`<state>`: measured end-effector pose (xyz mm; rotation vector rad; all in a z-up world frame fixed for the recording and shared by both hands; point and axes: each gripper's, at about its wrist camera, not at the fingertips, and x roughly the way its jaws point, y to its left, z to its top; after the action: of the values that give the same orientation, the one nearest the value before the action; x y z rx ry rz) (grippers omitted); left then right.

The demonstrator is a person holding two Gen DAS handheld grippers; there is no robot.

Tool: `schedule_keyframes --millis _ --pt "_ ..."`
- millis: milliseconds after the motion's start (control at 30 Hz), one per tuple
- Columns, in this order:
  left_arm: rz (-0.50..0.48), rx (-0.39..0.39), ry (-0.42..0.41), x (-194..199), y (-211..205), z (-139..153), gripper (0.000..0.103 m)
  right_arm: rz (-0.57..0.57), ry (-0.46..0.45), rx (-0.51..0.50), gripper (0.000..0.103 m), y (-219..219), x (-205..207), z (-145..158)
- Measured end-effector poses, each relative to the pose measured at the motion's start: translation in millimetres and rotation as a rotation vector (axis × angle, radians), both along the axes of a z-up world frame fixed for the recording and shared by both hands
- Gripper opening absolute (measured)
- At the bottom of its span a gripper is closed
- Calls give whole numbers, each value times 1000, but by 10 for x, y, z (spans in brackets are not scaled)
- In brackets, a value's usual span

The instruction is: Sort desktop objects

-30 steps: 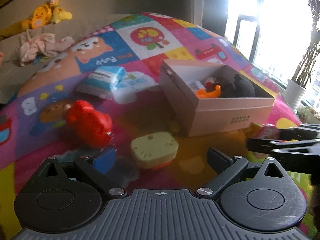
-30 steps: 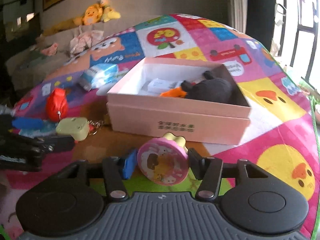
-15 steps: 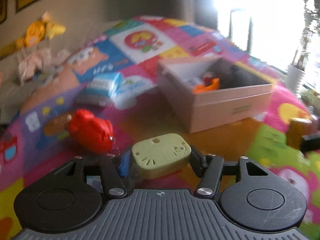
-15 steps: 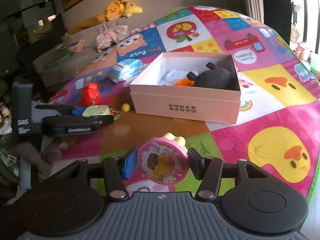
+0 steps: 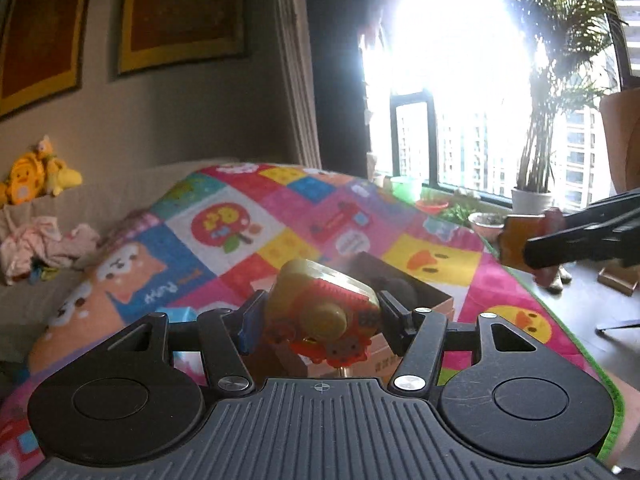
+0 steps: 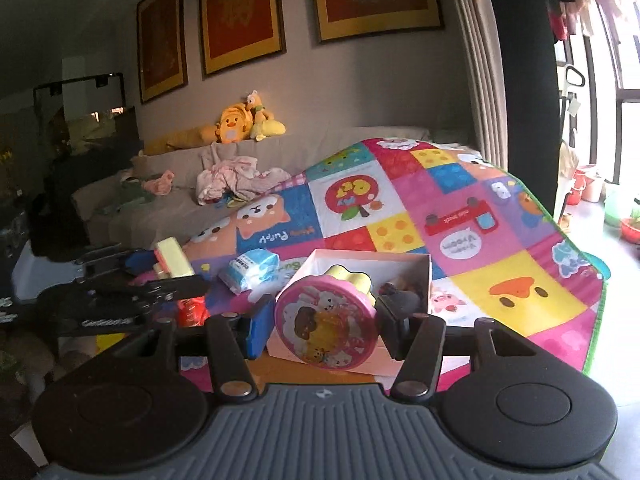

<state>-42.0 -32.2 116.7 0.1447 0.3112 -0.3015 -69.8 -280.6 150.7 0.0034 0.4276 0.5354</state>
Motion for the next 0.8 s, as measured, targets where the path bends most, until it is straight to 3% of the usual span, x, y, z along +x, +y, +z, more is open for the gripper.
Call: schedule_keyframes --millis 267,333,433,600,800 --pt "22 -23 55 833 -232 -244 64 -31 44 -26 54 52 194 -116" --pt "19 -38 110 905 -230 -329 79 -31 41 -37 54 72 220 -120" --pt "6 -41 134 728 -128 -440 92 -29 42 -47 54 81 270 -111" --pt "28 -27 193 287 179 -628 94 0 69 -50 54 194 485 -45" --pt "139 -73 248 132 578 -739 95 64 135 15 54 525 1089 154"
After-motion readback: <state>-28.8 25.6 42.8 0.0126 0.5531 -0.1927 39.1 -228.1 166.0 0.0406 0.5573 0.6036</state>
